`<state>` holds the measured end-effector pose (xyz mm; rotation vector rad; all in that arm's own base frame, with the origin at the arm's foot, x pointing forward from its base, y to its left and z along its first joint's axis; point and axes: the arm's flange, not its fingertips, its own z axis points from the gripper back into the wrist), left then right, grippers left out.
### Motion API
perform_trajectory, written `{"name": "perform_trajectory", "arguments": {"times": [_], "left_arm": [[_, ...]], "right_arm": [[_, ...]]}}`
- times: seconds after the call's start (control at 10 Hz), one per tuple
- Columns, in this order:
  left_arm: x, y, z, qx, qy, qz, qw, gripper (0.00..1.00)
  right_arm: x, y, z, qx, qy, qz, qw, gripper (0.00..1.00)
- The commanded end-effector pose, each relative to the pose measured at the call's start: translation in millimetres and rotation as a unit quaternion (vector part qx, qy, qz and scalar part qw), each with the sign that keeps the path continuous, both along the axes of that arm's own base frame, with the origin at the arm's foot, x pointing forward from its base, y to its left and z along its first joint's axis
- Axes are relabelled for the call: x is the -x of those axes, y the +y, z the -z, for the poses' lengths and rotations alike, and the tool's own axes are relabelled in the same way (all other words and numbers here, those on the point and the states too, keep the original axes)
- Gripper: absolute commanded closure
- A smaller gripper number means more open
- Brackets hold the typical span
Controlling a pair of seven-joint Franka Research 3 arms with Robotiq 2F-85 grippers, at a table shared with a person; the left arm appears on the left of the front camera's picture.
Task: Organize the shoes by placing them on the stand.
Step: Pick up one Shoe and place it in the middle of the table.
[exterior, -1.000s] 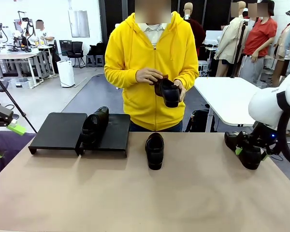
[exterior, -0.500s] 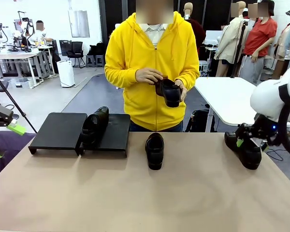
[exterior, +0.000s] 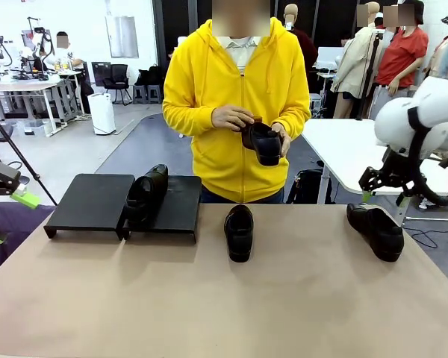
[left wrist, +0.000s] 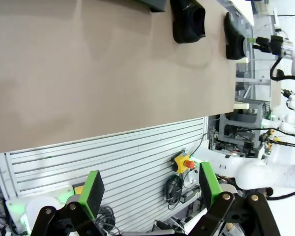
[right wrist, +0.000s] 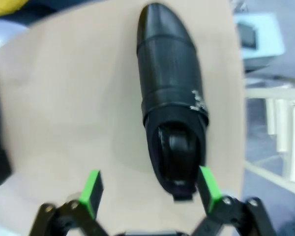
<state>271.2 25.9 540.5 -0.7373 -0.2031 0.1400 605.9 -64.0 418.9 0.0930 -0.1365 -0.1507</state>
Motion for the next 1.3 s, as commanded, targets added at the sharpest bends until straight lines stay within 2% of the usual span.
{"name": "perform_trajectory", "arguments": {"times": [0.0,0.1,0.3,0.5,0.9,1.0,1.1,1.2], "left_arm": [[1,2,-2,-0.004,0.003,0.003,1.000,0.00],[1,2,-2,-0.004,0.003,0.003,1.000,0.00],[1,2,-2,-0.004,0.003,0.003,1.000,0.00],[1,2,-2,-0.004,0.003,0.003,1.000,0.00],[1,2,-2,-0.004,0.003,0.003,1.000,0.00],[1,2,-2,-0.004,0.003,0.003,1.000,0.00],[1,2,-2,-0.004,0.003,0.003,1.000,0.00],[1,2,-2,-0.004,0.003,0.003,1.000,0.00]], "right_arm": [[-19,-2,9,-0.013,0.044,-0.021,0.999,0.00],[-21,3,19,-0.024,0.062,-0.038,0.997,0.00],[-26,14,41,-0.021,0.061,-0.055,0.996,0.00],[-29,18,55,-0.014,0.080,-0.066,0.994,0.00],[-28,19,68,-0.008,0.083,-0.080,0.993,0.00],[-29,19,67,-0.008,0.087,-0.078,0.993,0.41],[-29,19,67,-0.005,0.086,-0.077,0.993,0.99],[-30,18,68,0.000,0.088,-0.076,0.993,1.00]]}}
